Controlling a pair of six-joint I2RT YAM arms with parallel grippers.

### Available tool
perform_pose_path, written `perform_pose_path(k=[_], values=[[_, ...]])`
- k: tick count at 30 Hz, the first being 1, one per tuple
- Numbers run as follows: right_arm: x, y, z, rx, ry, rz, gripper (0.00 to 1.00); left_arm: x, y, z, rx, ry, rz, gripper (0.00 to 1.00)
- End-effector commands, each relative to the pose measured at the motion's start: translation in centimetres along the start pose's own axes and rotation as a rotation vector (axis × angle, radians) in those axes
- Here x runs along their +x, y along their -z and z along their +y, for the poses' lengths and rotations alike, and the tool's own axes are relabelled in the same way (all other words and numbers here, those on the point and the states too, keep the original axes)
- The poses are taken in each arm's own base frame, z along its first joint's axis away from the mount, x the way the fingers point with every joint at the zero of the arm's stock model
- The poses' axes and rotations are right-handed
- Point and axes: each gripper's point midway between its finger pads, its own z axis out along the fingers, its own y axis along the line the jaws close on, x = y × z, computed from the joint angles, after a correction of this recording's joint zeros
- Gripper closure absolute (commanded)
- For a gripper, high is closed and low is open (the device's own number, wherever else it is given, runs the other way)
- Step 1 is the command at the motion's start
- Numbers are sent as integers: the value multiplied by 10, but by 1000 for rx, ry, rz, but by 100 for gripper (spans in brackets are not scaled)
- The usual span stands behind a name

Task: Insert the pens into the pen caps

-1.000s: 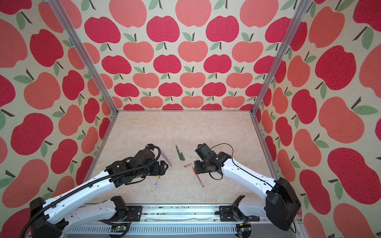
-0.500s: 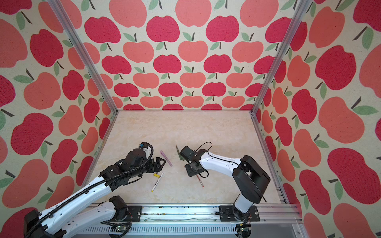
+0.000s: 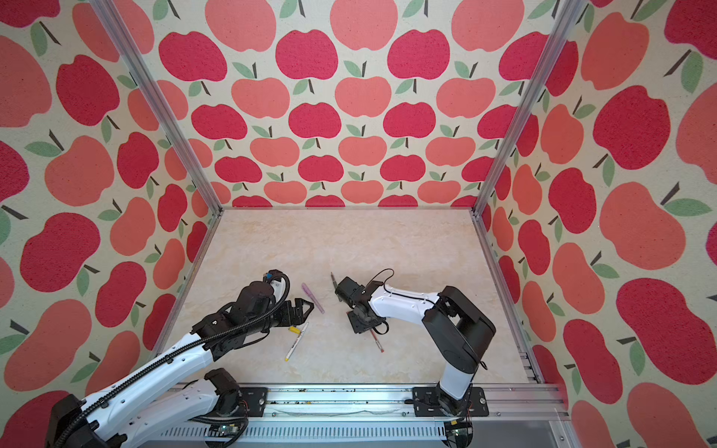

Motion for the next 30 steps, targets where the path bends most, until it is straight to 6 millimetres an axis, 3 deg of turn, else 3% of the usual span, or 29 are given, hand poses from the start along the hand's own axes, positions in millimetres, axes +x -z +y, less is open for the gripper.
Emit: perform_pose_path(k=[1, 10, 13, 21, 26, 30], values=[[5, -7, 0, -3, -9, 16, 71, -1, -4, -6, 38, -14, 0, 6], [9, -15, 2, -16, -18, 27, 78, -9, -3, -15, 64, -50, -19, 5], [10, -17, 1, -14, -18, 32, 84, -13, -2, -17, 64, -64, -22, 4], [5, -7, -1, -17, -24, -1, 89, -25, 3, -26, 76, -86, -48, 3], [-15, 28, 3, -89, -43, -90, 89, -31, 8, -45, 167, -136, -65, 3], [-42, 86, 8, -237, -64, -266, 89, -36, 20, -76, 332, -204, -92, 2]])
